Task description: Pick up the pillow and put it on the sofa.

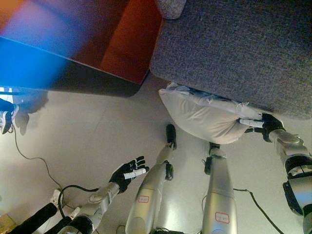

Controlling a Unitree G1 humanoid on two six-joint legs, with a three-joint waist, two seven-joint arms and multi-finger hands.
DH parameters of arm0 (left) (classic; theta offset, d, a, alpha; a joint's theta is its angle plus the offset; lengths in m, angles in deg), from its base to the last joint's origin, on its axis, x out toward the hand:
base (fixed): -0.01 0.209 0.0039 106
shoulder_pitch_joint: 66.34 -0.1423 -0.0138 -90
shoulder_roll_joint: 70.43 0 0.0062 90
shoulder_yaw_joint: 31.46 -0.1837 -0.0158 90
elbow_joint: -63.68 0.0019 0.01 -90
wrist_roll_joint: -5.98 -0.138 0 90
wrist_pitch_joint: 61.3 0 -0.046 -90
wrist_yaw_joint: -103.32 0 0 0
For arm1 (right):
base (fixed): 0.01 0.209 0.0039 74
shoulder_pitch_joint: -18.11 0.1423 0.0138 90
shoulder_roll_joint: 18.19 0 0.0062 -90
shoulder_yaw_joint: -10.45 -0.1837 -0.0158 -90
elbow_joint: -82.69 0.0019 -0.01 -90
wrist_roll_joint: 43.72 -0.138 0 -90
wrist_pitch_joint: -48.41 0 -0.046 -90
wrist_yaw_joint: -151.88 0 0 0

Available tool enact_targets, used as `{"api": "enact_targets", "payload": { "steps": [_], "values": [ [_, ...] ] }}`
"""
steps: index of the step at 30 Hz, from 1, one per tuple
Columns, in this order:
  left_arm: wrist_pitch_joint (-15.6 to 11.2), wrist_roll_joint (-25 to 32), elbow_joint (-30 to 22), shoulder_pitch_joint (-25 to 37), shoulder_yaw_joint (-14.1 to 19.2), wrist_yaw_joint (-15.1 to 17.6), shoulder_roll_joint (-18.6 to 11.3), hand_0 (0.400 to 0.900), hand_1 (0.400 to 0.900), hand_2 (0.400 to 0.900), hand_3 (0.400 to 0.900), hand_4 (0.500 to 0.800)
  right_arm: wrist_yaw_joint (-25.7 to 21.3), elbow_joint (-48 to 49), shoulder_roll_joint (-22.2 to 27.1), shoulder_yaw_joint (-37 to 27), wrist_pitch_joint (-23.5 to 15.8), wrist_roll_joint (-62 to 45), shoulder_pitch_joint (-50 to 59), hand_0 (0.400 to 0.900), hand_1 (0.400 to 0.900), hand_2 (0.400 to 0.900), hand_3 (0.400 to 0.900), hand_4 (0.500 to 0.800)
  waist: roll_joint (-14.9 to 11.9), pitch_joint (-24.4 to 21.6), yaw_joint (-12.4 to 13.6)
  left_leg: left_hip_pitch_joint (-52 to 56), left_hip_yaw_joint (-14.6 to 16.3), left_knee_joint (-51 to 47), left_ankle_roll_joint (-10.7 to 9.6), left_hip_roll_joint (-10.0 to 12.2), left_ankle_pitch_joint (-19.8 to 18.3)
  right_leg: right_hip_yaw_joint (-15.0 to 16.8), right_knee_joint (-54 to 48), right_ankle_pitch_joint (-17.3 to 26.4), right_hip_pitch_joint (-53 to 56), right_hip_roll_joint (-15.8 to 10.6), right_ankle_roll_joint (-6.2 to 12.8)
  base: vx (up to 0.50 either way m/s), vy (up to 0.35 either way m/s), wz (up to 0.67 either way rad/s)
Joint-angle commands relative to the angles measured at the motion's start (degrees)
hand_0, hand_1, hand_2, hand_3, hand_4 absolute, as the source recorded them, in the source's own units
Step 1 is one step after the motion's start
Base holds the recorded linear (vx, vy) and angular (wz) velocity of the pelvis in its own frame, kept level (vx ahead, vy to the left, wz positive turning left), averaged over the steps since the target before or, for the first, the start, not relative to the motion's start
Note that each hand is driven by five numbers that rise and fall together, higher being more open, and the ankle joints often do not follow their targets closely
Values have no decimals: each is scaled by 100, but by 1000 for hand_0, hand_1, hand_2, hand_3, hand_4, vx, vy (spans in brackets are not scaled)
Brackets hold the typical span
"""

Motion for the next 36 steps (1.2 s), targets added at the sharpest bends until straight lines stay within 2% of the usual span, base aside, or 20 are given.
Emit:
{"api": "enact_targets", "payload": {
  "steps": [1,6,8,12,17,20,21,24,31,36],
  "values": [
    [-47,52,12,-525,-23,-67,135,900,900,900,900,800,204,343,843,-227,-589,-448,375,400,400,400,400,500,493,247,-246,260,-5,935,-381,-262,-1166,-467,-769,141,499,380,-212,0,0,0],
    [22,-17,46,-559,89,-129,129,900,900,900,900,800,459,430,843,-264,-869,-350,218,400,400,400,400,500,399,247,-283,512,40,902,-380,-236,-1231,-508,-917,179,757,352,-199,9,10,-2],
    [126,-58,87,-558,164,-114,130,900,900,900,900,800,593,547,805,-298,-1051,-275,31,400,400,400,400,500,303,247,-321,704,44,887,-382,-215,-1271,-526,-1016,204,979,347,-189,35,13,-8],
    [224,-226,403,-548,421,-112,183,900,900,900,900,800,756,1026,675,-383,-1390,-139,-560,400,400,400,400,500,3,247,-405,1188,53,776,-379,-165,-1320,-558,-1244,272,1519,381,-152,40,-25,-10],
    [304,-397,753,-625,712,-161,171,900,900,900,900,800,866,1777,611,-579,-1619,-21,-1329,400,400,400,400,500,-402,96,-492,1731,99,562,-391,-82,-1366,-551,-1654,432,2132,407,-45,69,-57,-11],
    [386,-584,980,-665,941,-138,169,900,900,900,900,800,843,2368,540,-685,-1579,66,-1780,400,400,400,400,500,-689,-102,-522,2026,125,333,-401,4,-1359,-519,-1948,561,2455,437,28,74,-98,-7],
    [417,-665,1114,-701,1012,-96,178,900,900,900,900,800,868,2688,513,-745,-1460,111,-1997,400,400,400,400,500,-825,-211,-542,2228,135,214,-408,42,-1389,-509,-2085,593,2657,435,79,79,-91,-5],
    [509,-847,1390,-770,1188,-85,219,900,900,900,900,800,960,3201,437,-781,-1295,253,-2291,400,400,400,400,500,-1014,-469,-569,2636,181,-105,-409,105,-1386,-492,-2351,676,3017,426,190,118,-61,-5],
    [669,-1170,1875,-906,1602,-66,287,900,900,900,900,800,1292,4224,431,-1060,-857,467,-2652,400,400,400,400,500,-1298,-1034,-597,3236,305,-438,-389,193,-1420,-481,-2592,670,3584,479,278,107,-24,0],
    [781,-1452,2100,-997,1738,-4,388,900,900,900,900,800,1607,4473,714,-1118,-478,443,-2421,400,400,400,400,500,-1479,-1403,-480,3552,302,-498,-373,244,-1497,-604,-2715,627,3990,498,262,106,-37,8]
  ]
}}
